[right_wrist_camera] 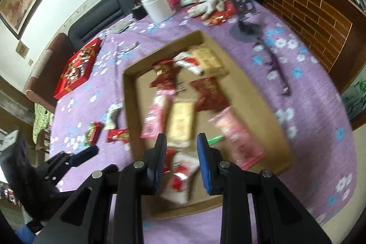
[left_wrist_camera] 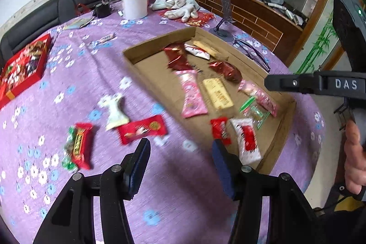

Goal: Organize snacks
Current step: 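Move both open grippers away from the tray toward the remaining snacks, then grasp the clear green-wrapped candy with left gripper while right grasps red candy bar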

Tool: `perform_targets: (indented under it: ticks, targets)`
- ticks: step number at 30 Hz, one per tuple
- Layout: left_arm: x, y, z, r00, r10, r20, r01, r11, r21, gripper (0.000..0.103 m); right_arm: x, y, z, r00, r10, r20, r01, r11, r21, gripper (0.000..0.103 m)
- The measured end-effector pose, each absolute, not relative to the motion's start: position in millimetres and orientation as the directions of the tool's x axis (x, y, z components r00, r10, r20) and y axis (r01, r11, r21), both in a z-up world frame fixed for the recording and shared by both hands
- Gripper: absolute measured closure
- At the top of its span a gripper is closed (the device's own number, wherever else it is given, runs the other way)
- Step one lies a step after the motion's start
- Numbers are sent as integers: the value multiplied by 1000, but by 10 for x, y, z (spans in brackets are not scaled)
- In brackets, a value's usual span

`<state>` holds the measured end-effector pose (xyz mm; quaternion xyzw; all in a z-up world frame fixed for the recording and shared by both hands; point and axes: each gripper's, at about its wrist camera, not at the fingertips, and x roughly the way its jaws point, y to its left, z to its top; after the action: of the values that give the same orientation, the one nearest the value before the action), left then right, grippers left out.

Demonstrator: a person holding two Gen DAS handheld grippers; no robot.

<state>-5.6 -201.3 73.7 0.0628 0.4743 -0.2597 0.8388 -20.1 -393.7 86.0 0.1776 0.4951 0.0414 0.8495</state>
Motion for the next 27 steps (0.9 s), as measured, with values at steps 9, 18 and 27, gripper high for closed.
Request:
perform_targets:
  ticks: [9,18,27]
  targets:
    - [39,-1151,741,460,-323,-827,342,924,-170,44,-121,-3301,824,394,328,-858,-32,938,344,77]
    - [311,-490,614,439,-295,-849,246,948,-202,44,85,-2740,766,354,449,-821,-119,892,436,77]
    - [605,-520,312,384,-335,-860,264,933,-246,62,27,-2598,808,353,429,-832,-159,903,398,77]
